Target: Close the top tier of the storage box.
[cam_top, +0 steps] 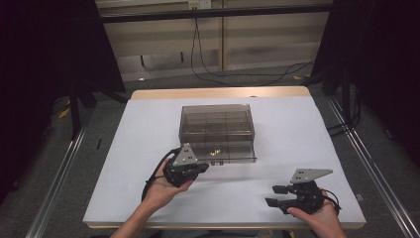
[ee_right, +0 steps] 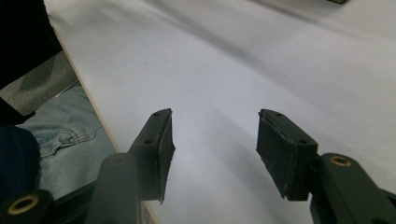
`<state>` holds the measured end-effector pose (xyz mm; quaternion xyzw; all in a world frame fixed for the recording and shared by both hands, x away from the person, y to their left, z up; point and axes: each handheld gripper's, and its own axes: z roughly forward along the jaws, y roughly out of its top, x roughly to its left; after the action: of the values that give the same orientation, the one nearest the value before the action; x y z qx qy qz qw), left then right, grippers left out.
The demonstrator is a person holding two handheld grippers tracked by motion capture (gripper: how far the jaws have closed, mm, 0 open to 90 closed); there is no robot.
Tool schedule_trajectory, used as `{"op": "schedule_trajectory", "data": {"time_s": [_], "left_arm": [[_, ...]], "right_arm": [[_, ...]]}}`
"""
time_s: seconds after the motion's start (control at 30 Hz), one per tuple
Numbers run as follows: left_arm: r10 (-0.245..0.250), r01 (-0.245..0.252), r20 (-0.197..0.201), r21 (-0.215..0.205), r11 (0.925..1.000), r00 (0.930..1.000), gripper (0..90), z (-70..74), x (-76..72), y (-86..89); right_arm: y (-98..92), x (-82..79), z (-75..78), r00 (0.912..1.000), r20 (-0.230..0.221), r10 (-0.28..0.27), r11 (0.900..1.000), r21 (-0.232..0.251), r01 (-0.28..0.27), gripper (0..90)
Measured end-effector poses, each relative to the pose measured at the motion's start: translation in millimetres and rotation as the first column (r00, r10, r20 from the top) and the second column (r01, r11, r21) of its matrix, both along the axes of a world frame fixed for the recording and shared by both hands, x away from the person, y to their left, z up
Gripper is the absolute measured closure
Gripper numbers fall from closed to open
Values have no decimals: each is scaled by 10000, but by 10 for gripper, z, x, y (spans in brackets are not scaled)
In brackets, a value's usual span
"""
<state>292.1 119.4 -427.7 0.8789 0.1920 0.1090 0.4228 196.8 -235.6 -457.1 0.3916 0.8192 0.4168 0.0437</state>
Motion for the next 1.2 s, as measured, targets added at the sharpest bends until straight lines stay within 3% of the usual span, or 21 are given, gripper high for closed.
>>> {"op": "schedule_trajectory", "data": {"time_s": [0.43, 1.2], "left_arm": [[3, -2, -97, 110, 9999, 10000, 900, -25, 66, -34], [265, -267, -103, -145, 9995, 9996, 900, -17, 227, -77]], "right_arm": [[12, 18, -26, 9999, -59, 105, 9999, -59, -105, 453], [-2, 72, -67, 9996, -221, 199, 9998, -70, -200, 447]]}}
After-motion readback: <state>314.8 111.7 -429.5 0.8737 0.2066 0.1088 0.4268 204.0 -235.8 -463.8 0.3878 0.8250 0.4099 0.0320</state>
